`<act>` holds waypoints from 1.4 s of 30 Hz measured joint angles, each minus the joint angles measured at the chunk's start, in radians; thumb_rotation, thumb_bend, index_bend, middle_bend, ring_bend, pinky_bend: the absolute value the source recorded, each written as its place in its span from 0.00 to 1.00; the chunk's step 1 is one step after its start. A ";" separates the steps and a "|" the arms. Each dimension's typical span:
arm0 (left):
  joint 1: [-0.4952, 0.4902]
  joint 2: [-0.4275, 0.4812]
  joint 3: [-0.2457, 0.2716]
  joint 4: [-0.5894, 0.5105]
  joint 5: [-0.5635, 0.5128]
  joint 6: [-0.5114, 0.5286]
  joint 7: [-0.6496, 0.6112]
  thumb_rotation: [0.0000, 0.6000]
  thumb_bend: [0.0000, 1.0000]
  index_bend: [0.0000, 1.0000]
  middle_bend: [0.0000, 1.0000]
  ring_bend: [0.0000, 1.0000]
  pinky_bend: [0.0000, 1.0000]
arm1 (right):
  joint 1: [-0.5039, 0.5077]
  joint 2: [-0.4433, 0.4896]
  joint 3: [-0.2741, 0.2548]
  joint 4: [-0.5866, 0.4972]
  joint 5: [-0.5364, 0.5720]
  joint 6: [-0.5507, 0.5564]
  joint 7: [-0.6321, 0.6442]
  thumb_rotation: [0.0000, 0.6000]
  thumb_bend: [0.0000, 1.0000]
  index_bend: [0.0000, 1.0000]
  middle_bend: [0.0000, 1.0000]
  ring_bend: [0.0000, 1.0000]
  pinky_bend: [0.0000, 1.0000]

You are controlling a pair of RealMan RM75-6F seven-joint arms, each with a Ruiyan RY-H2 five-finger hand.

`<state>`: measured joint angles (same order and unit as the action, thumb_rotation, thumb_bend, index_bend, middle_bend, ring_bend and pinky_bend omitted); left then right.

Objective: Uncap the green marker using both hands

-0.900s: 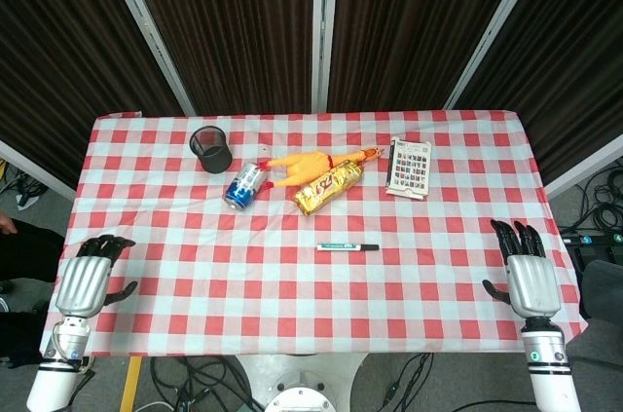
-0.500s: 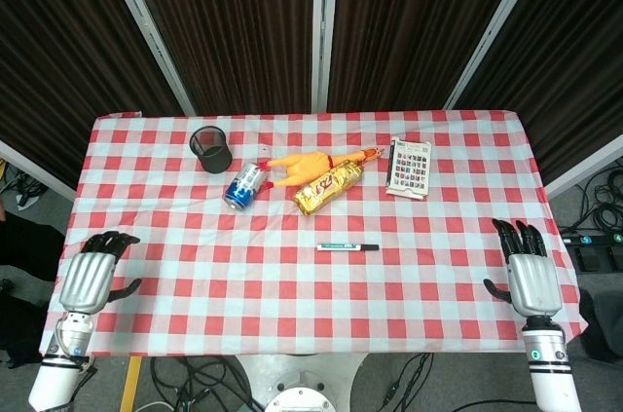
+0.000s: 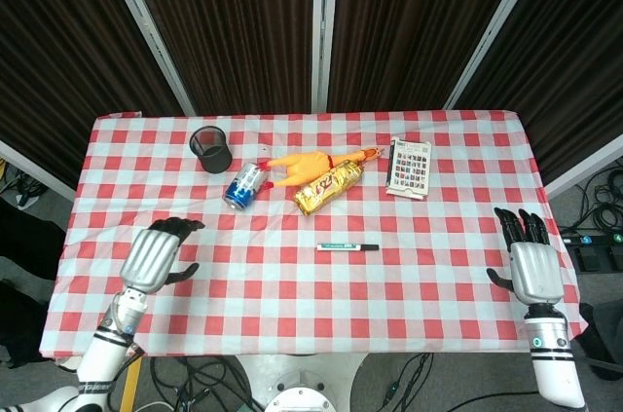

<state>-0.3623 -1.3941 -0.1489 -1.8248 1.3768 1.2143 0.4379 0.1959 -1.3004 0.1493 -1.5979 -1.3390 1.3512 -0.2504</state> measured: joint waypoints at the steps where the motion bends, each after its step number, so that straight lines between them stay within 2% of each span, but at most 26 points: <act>1: -0.025 -0.016 -0.011 -0.018 -0.025 -0.020 0.046 1.00 0.23 0.29 0.34 0.30 0.37 | 0.004 0.002 0.002 -0.003 0.001 -0.002 -0.005 1.00 0.04 0.04 0.11 0.00 0.00; 3: -0.066 -0.048 -0.029 -0.039 -0.070 -0.047 0.117 1.00 0.25 0.30 0.34 0.30 0.37 | 0.010 0.006 0.006 -0.011 0.003 -0.004 -0.012 1.00 0.04 0.04 0.11 0.00 0.00; 9: -0.201 -0.232 -0.086 -0.040 -0.251 -0.101 0.290 1.00 0.28 0.33 0.37 0.32 0.38 | 0.023 0.017 0.013 -0.034 0.002 -0.006 -0.024 1.00 0.04 0.04 0.11 0.00 0.00; 13: -0.291 -0.367 -0.118 0.024 -0.351 -0.122 0.335 1.00 0.29 0.35 0.39 0.34 0.40 | 0.030 0.025 0.016 -0.050 0.000 -0.003 -0.034 1.00 0.04 0.04 0.11 0.00 0.00; 19: -0.414 -0.515 -0.161 0.152 -0.450 -0.141 0.387 1.00 0.29 0.36 0.40 0.35 0.41 | 0.039 0.026 0.006 -0.045 0.012 -0.021 -0.065 1.00 0.04 0.04 0.11 0.00 0.00; 26: -0.507 -0.621 -0.191 0.300 -0.530 -0.145 0.430 1.00 0.29 0.38 0.42 0.37 0.43 | 0.038 0.017 -0.003 -0.030 0.018 -0.016 -0.060 1.00 0.04 0.04 0.11 0.00 0.00; 37: -0.607 -0.707 -0.207 0.504 -0.579 -0.179 0.439 1.00 0.29 0.39 0.42 0.38 0.43 | 0.040 0.011 -0.004 -0.003 0.032 -0.019 -0.042 1.00 0.04 0.04 0.11 0.00 0.00; 42: -0.634 -0.735 -0.208 0.560 -0.591 -0.193 0.435 1.00 0.29 0.41 0.44 0.40 0.44 | 0.049 0.007 -0.001 0.006 0.040 -0.032 -0.039 1.00 0.04 0.04 0.11 0.00 0.00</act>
<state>-0.9961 -2.1295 -0.3566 -1.2652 0.7859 1.0212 0.8727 0.2453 -1.2933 0.1480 -1.5923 -1.2988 1.3195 -0.2892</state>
